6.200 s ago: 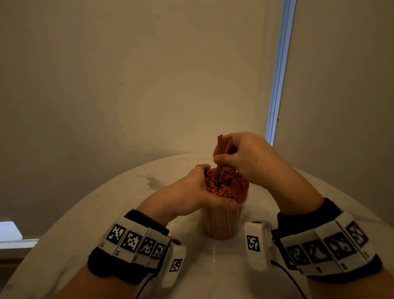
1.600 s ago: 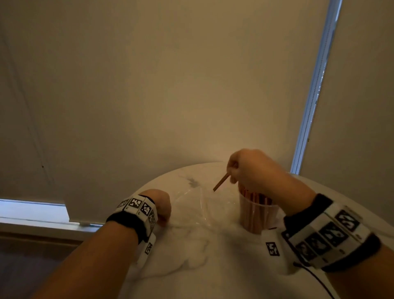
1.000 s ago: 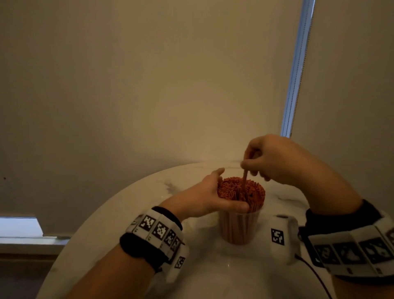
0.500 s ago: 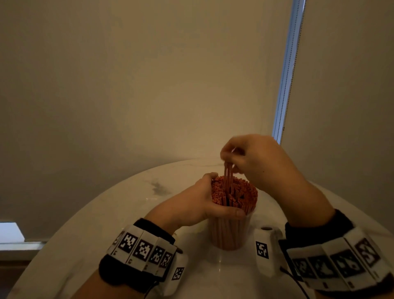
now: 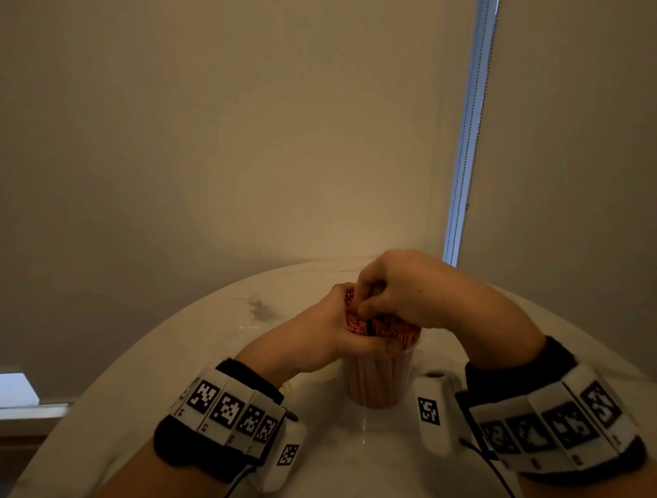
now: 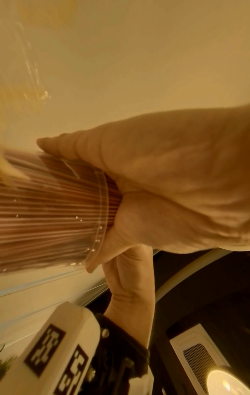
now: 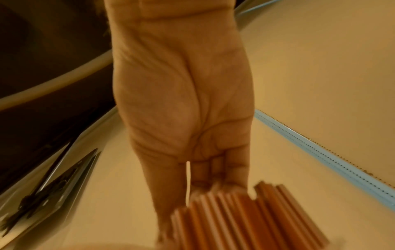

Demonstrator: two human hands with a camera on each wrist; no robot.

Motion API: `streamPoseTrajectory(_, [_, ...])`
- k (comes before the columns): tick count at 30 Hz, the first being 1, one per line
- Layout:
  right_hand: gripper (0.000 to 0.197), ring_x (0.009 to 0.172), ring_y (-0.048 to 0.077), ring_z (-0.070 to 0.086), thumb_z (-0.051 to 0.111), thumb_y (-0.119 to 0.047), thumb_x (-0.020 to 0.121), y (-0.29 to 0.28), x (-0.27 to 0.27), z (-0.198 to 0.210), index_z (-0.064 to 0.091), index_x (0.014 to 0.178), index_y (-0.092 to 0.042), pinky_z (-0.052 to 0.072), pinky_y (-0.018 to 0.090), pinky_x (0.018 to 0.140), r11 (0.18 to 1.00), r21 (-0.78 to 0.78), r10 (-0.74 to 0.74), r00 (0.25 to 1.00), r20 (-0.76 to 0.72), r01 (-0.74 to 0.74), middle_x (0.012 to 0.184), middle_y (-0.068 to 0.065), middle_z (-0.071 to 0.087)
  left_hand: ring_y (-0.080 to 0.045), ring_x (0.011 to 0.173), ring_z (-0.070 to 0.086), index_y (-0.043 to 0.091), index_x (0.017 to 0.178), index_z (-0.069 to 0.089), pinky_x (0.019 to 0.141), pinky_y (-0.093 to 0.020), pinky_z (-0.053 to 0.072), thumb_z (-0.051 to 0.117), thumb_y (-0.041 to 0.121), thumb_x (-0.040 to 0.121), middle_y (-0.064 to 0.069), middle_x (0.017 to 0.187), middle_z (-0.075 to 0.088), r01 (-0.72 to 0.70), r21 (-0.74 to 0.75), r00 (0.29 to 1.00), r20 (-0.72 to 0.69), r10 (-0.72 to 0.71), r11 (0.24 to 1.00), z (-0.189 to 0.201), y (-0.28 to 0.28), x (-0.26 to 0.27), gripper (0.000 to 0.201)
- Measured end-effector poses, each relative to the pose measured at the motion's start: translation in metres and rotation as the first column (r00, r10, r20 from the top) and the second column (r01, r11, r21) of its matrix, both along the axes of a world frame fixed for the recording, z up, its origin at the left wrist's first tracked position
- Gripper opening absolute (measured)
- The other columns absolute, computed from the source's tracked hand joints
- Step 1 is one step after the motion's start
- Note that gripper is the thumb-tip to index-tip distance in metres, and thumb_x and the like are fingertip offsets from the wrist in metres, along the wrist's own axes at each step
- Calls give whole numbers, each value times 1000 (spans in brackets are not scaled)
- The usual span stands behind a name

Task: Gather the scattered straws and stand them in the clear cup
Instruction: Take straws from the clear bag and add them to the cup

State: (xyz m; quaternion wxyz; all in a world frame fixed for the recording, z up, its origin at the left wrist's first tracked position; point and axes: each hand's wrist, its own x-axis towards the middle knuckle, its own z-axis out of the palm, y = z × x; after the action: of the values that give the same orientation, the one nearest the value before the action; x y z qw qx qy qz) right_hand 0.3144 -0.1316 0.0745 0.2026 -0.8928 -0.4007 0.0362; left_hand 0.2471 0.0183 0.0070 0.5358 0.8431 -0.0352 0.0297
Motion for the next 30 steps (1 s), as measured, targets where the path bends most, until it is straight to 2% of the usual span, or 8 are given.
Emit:
streamPoseTrajectory(3, [9,88,7,62,67,-42,90,-5,1,3,71,96,-37,55,30,76,988,155,15,1000,1,-15,93,-15,66,-6,114,67,23,135,49,99,-32,56,89,11,78,4,124,68,48,-10,999,23,-48,999,3,-3,-1,71])
streamPoseTrajectory(6, [20,90,7,61,77,-44,81,-5,-1,-1,70,99,-39,53,30,79,997,12,77,992,-95,-77,96,-16,65,-7,118,65,16,143,40,102,-37,55,90,11,76,5,127,66,7,1,1000,13,-7,1000,1,-3,0,83])
streamPoseTrajectory(11, [11,77,10,62,70,-38,89,4,5,-9,70,84,-28,46,25,61,997,-25,-77,994,81,79,81,-6,68,-12,107,69,19,135,33,86,-29,60,94,29,71,1,119,67,-115,85,992,-39,119,990,-1,0,-1,89])
streamPoseTrajectory(15, [15,76,4,64,63,-42,94,-8,5,1,72,88,-31,50,24,66,999,22,-45,999,-23,46,76,-11,72,-8,106,65,19,129,35,80,-19,57,94,32,71,3,117,66,-123,96,991,-34,127,988,-3,-2,0,84])
streamPoseTrajectory(19, [21,74,9,66,80,-41,79,-28,7,7,69,93,-31,53,26,62,990,-108,-99,991,-95,88,87,-10,67,-1,101,61,23,132,32,66,-7,47,95,41,66,9,114,64,-138,113,988,-47,144,984,-4,-2,1,93])
streamPoseTrajectory(24, [9,61,10,70,75,-33,87,-12,4,1,71,86,-25,57,26,59,995,11,-93,983,-157,96,75,-3,73,-1,104,61,26,134,30,71,-8,49,94,48,63,10,118,63,-159,145,984,-54,169,976,-3,-2,0,98])
streamPoseTrajectory(27, [9,85,9,66,64,-36,95,-10,3,4,72,97,-32,53,27,73,992,52,-115,993,1,115,92,-9,72,0,102,60,26,133,31,66,-5,46,94,48,64,11,117,62,-175,170,981,-52,186,970,0,-4,-2,96])
streamPoseTrajectory(30, [39,123,19,53,52,-40,101,-5,2,-3,51,140,-33,45,36,101,995,-92,-38,999,12,39,140,-4,54,4,96,61,21,140,30,65,-4,46,94,31,71,13,114,63,-171,147,980,-78,183,974,2,-6,-2,95])
